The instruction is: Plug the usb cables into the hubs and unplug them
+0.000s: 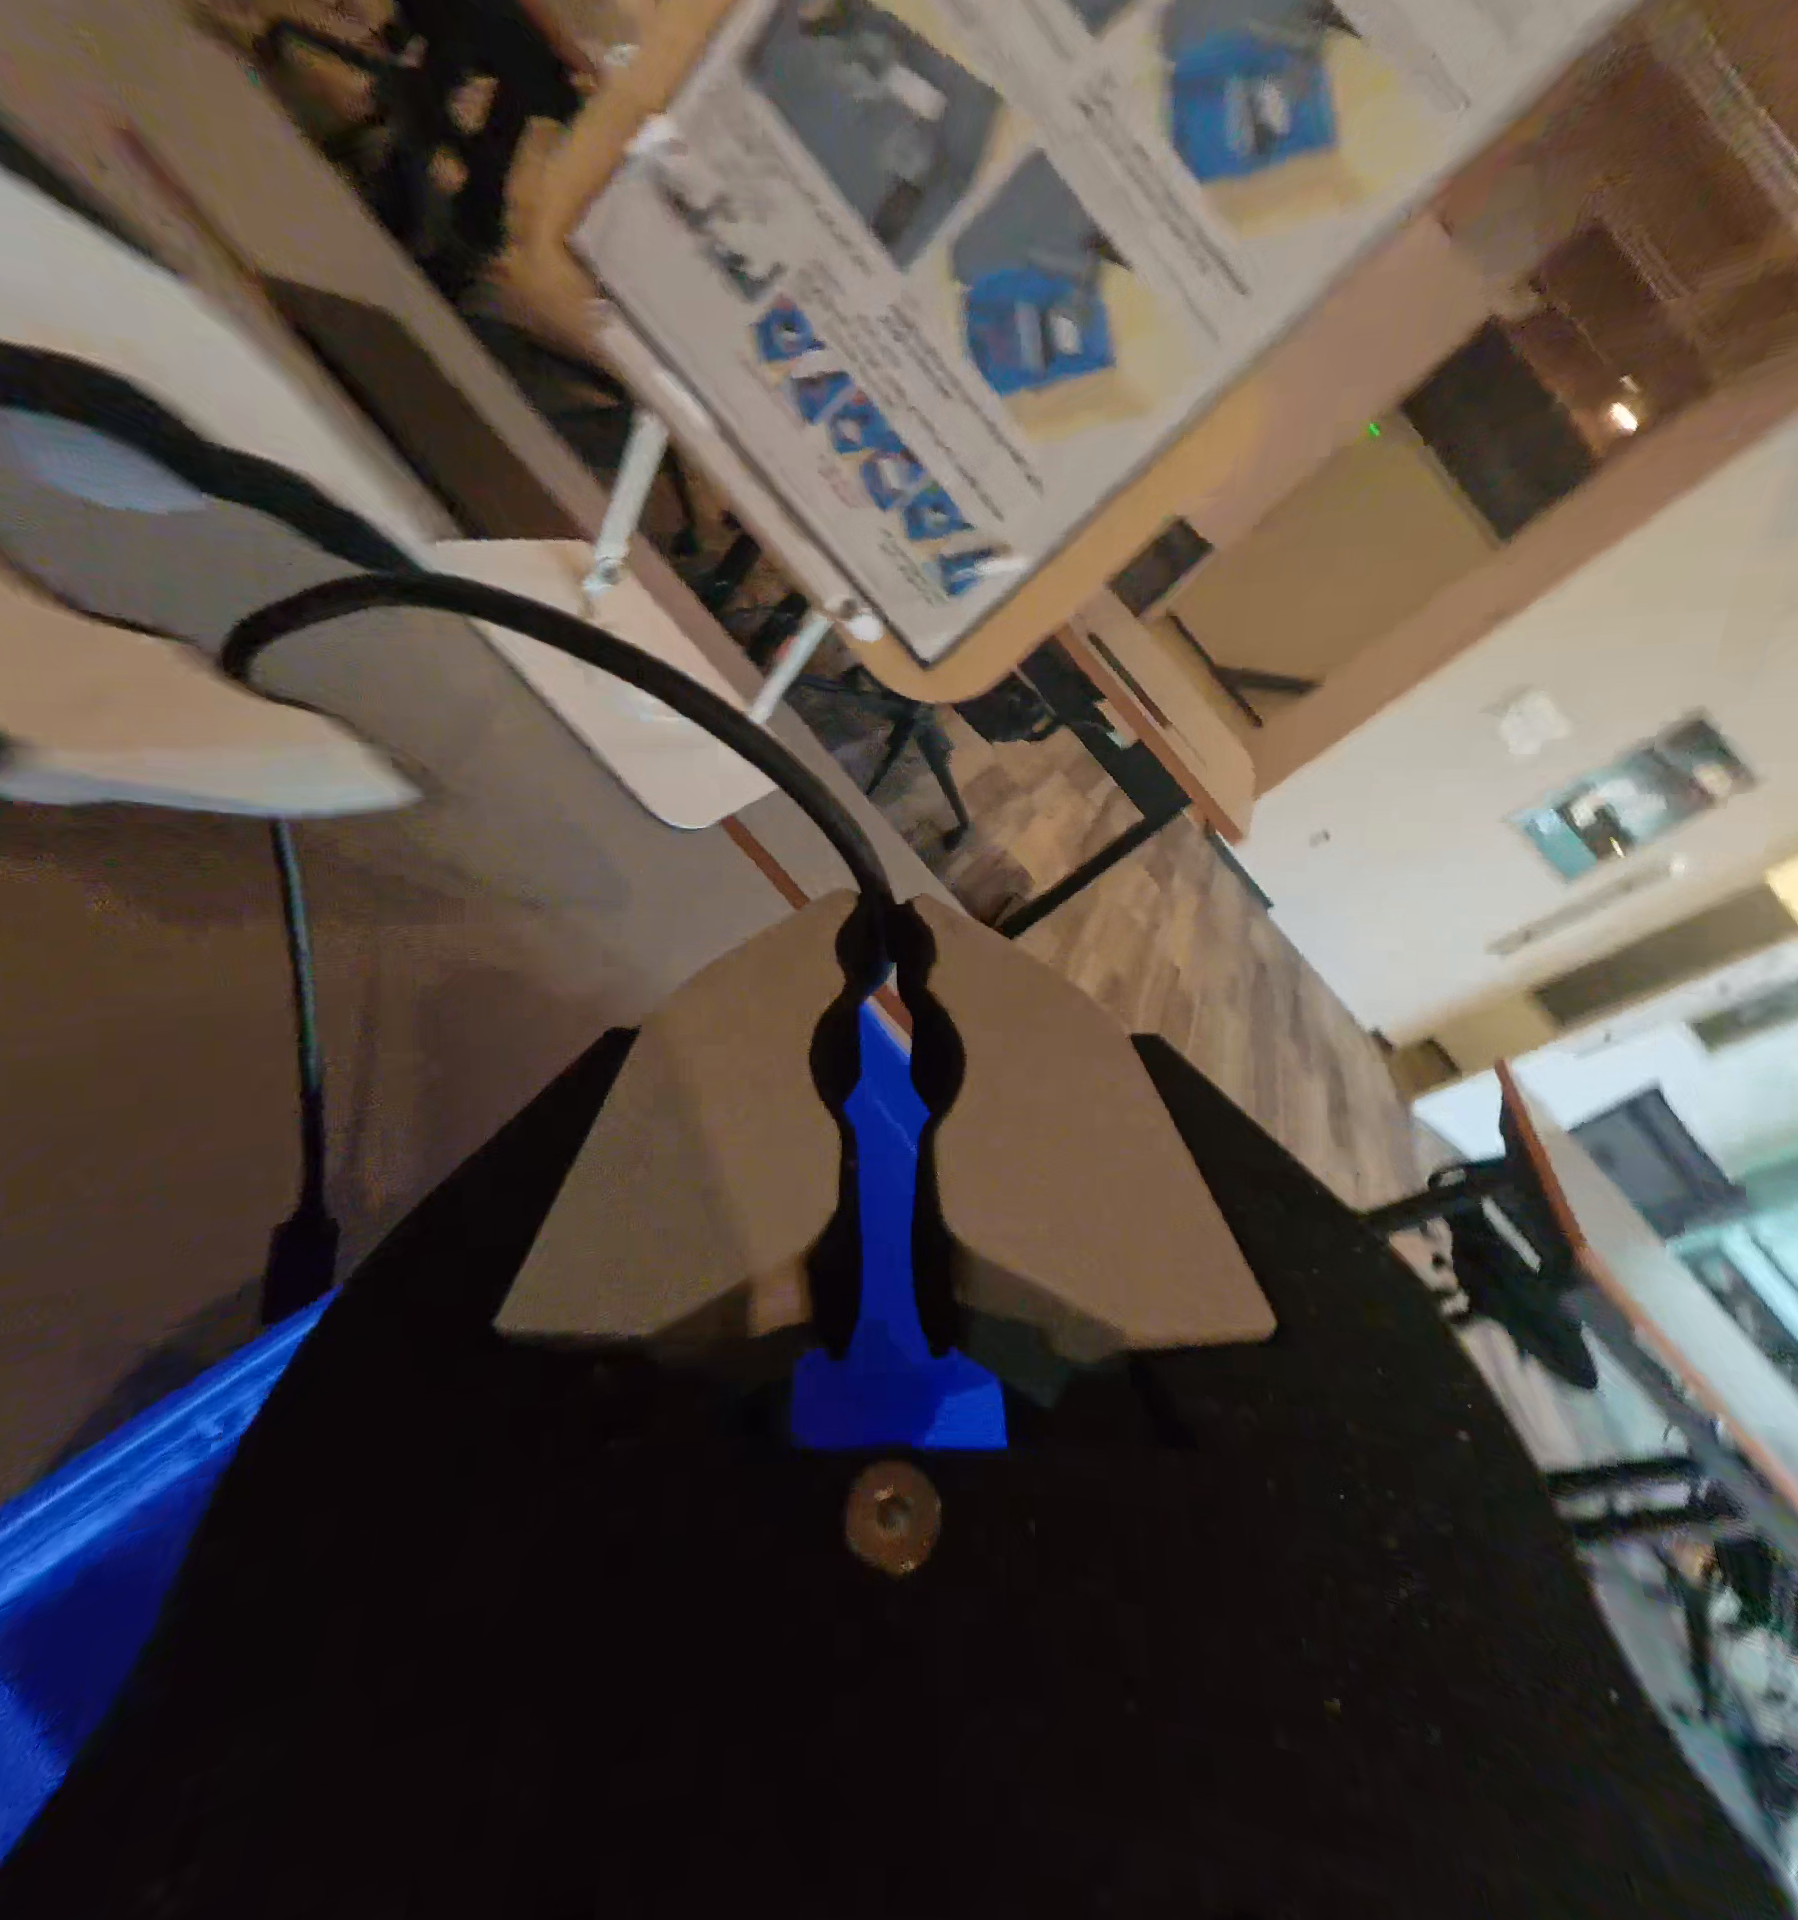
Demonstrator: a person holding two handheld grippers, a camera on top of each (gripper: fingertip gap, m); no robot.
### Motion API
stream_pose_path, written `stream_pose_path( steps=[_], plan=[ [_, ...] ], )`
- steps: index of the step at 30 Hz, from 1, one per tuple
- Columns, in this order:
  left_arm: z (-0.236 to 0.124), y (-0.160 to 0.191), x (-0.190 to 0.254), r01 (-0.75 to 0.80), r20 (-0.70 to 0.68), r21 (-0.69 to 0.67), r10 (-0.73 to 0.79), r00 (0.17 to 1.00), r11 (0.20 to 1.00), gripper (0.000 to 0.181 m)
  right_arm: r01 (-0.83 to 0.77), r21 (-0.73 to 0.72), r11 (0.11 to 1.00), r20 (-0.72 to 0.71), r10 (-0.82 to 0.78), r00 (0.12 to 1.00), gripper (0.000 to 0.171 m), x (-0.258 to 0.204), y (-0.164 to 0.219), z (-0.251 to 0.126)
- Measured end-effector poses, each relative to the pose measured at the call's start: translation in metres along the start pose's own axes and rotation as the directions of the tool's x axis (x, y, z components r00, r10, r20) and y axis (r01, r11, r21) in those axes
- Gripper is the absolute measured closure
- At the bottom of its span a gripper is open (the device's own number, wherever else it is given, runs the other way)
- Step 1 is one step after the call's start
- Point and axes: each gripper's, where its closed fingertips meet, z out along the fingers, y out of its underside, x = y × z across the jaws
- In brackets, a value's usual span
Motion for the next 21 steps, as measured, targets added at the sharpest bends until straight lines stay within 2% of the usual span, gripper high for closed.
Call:
stream_pose_path(
  steps=[3,6,10,15,18,21],
  plan=[
    [-0.030,0.011,-0.020,0.000,0.049,0.017,-0.001,0.999,1.000,0.137,-0.165,0.006,0.986,-0.125,0.164,0.978,0.168,0.042,0.012,-0.012],
    [-0.070,0.017,-0.039,-0.001,0.108,0.059,-0.005,0.994,0.998,0.141,-0.318,0.037,0.947,-0.227,0.318,0.921,0.168,0.080,0.026,-0.025],
    [-0.125,0.022,-0.063,-0.017,0.183,0.095,-0.001,0.983,0.995,0.146,-0.435,0.064,0.898,-0.365,0.426,0.828,0.168,0.119,0.054,-0.046],
    [-0.177,0.016,-0.090,-0.016,0.228,0.076,-0.002,0.974,0.997,0.148,-0.443,0.027,0.896,-0.480,0.400,0.781,0.168,0.136,0.085,-0.064],
    [-0.208,0.026,-0.118,-0.035,0.333,0.023,0.025,0.942,0.999,0.149,-0.393,-0.069,0.917,-0.613,0.272,0.742,0.168,0.151,0.106,-0.083],
    [-0.235,0.028,-0.140,0.010,0.376,0.055,-0.030,0.926,0.998,0.149,-0.363,-0.126,0.923,-0.663,0.194,0.723,0.168,0.158,0.117,-0.093]
  ],
)
